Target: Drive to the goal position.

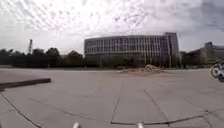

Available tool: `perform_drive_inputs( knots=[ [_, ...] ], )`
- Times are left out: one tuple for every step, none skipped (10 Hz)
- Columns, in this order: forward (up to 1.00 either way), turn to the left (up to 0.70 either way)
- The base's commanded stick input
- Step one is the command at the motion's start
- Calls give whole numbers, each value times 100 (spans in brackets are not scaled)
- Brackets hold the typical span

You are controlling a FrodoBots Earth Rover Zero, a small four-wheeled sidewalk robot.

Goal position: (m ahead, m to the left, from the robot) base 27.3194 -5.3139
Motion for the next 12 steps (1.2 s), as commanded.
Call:
perform_drive_inputs(
  knots=[
    [70,-1],
    [70,0],
    [70,0],
    [70,0],
    [70,0],
    [70,0],
    [70,0],
    [70,0],
    [70,0],
    [70,0],
    [70,0],
    [70,0]
  ],
)
